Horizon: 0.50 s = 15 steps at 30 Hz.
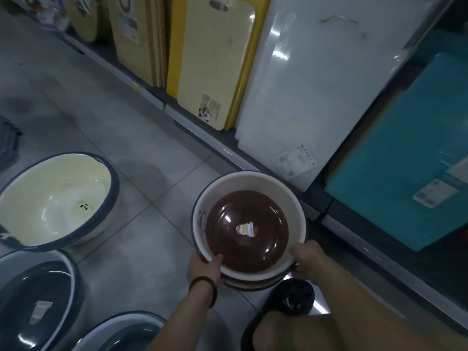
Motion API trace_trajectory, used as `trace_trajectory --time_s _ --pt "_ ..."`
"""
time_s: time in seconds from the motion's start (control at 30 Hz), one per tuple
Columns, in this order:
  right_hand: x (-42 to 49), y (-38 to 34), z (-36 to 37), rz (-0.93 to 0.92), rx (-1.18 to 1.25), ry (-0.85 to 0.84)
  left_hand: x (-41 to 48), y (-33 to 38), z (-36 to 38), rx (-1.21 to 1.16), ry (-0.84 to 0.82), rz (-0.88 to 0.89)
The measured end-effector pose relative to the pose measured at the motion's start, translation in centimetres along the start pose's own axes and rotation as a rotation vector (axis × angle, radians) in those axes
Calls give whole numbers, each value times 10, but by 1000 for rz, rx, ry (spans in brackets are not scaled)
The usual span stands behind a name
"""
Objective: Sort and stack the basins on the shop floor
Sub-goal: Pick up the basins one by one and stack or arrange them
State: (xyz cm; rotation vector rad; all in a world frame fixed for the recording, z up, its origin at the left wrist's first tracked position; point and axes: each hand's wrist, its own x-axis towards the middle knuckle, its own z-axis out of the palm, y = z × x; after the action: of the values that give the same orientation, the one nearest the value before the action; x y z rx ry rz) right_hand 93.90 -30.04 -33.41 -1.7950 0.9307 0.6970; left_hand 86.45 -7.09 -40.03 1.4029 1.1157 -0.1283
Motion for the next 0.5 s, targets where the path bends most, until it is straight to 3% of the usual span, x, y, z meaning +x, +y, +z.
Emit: trace_trajectory --time_s 0.13,0.23,0.5 --pt "13 8 0 154 91 -117 9 -8 14 200 54 35" --pt "28 16 1 230 125 -163 14 -15 21 330 58 -33" --pt "57 31 7 311 144 -217 22 -34 33 117 7 -142"
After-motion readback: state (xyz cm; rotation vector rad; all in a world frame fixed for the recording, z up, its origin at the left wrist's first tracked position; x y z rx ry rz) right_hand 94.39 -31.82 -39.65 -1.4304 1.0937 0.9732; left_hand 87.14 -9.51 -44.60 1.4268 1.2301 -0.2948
